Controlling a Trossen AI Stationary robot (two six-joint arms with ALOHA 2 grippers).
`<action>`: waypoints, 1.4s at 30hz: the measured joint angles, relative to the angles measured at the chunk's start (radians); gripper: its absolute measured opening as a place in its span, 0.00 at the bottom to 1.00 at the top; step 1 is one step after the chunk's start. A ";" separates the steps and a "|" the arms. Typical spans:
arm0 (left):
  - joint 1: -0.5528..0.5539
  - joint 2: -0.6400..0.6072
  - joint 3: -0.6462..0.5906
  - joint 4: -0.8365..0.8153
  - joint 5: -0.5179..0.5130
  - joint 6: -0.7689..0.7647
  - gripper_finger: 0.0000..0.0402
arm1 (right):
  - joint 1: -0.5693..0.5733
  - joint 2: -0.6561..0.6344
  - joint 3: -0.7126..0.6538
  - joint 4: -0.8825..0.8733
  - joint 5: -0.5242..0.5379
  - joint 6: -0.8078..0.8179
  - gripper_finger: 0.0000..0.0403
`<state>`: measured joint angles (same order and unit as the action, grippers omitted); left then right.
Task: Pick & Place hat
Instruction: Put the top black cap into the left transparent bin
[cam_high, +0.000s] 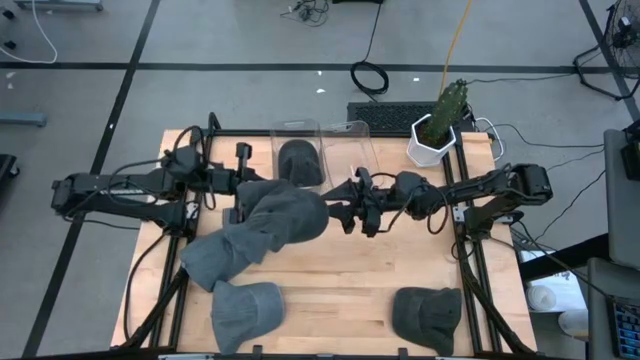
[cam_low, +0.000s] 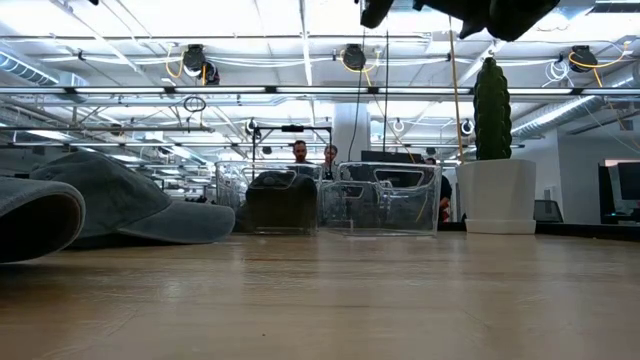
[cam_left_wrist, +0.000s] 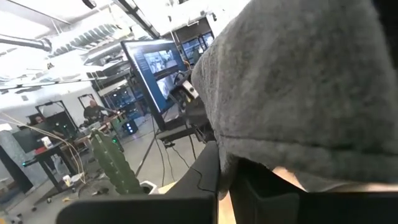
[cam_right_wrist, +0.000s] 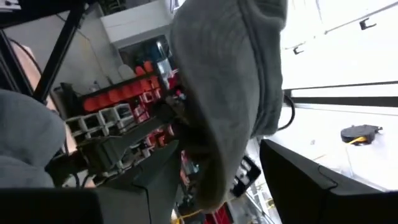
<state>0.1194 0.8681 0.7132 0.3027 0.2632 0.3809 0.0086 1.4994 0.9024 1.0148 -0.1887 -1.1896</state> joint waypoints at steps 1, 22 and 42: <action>0.000 0.007 0.000 0.003 0.001 0.000 0.03 | 0.002 0.000 0.000 0.007 0.000 0.000 0.51; 0.002 0.099 0.001 0.115 0.070 -0.062 0.03 | 0.007 0.007 0.001 0.031 -0.090 0.083 0.11; 0.022 0.005 0.000 0.059 -0.505 -0.128 0.36 | -0.028 -0.052 0.006 -0.199 0.377 0.067 0.00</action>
<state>0.1410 0.8730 0.7130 0.3617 -0.2417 0.2531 -0.0196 1.4469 0.9081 0.8154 0.1883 -1.1222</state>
